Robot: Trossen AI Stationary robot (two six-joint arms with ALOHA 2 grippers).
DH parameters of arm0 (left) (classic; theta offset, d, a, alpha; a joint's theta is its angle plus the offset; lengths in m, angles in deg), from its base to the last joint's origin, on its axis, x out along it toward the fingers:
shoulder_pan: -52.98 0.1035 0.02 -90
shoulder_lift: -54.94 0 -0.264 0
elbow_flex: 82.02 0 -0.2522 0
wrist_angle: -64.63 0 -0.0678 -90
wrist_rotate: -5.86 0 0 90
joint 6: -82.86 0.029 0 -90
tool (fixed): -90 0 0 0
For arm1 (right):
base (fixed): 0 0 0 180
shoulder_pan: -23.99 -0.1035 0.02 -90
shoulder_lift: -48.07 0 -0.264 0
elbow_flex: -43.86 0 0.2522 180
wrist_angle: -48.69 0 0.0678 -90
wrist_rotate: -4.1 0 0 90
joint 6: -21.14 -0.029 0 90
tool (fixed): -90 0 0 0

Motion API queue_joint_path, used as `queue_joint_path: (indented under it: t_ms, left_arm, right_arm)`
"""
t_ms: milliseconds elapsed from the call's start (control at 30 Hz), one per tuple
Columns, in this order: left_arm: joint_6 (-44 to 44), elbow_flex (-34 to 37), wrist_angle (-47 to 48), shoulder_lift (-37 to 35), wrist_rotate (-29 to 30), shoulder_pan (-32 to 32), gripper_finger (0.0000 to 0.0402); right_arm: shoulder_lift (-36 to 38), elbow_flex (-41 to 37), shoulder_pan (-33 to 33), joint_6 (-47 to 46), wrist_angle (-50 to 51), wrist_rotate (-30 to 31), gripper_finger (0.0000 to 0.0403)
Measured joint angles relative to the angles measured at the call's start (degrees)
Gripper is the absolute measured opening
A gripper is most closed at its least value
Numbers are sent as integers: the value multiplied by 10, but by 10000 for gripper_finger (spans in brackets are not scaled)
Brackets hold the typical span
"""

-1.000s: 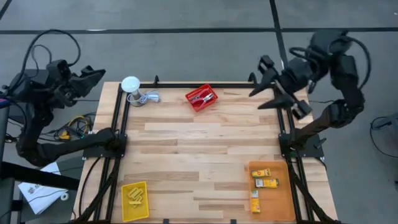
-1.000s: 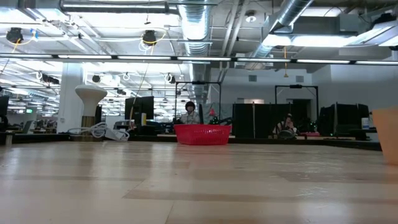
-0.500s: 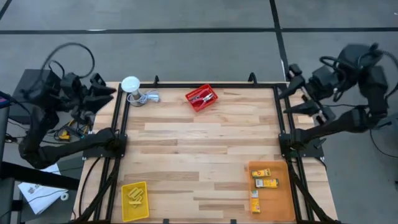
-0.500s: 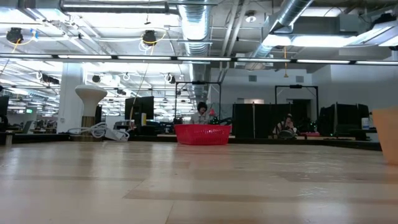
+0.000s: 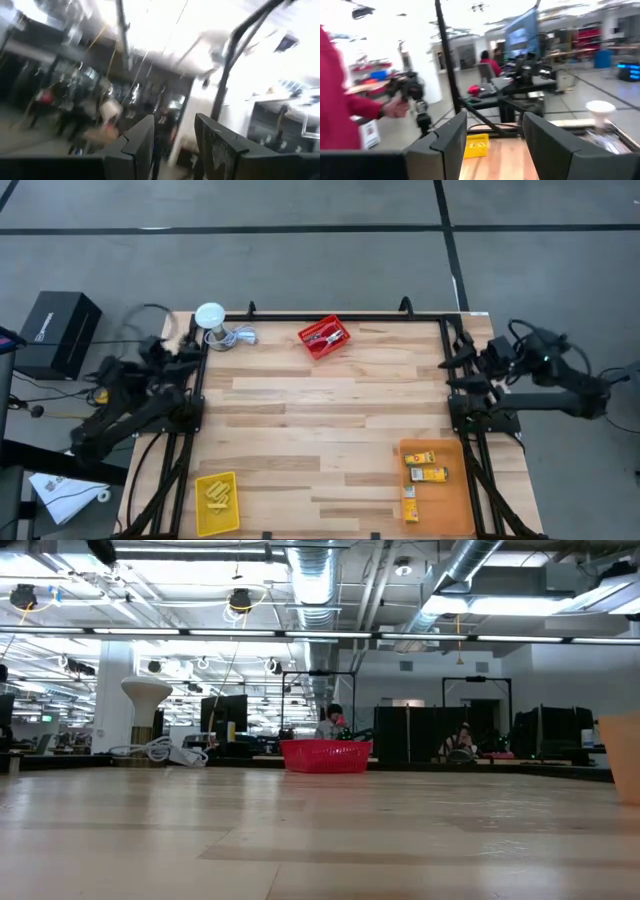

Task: Pick & Place School Supplies
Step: Return to Home Position

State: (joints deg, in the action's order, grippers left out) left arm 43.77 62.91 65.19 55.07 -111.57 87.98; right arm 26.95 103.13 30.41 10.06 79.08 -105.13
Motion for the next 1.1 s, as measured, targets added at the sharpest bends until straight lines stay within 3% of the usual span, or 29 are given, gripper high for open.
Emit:
queue_joint_path:
  t_ms: [133,400,600,967,1100]
  left_arm:
    - [11,32,-12,30,-14,0,137]
    - [8,118,-25,32,-3,0,137]
    - [-24,204,-130,24,4,-1,137]
    - [6,210,-81,37,2,-2,136]
    - [28,210,-76,52,9,-2,136]
  right_arm:
    - [90,-94,1,-20,-27,61,187]
    - [210,-230,1,-25,-4,93,189]
    - [200,-305,1,-34,-24,87,196]
    - [209,-414,0,-59,-77,88,230]
    - [185,-420,0,-53,-96,101,237]
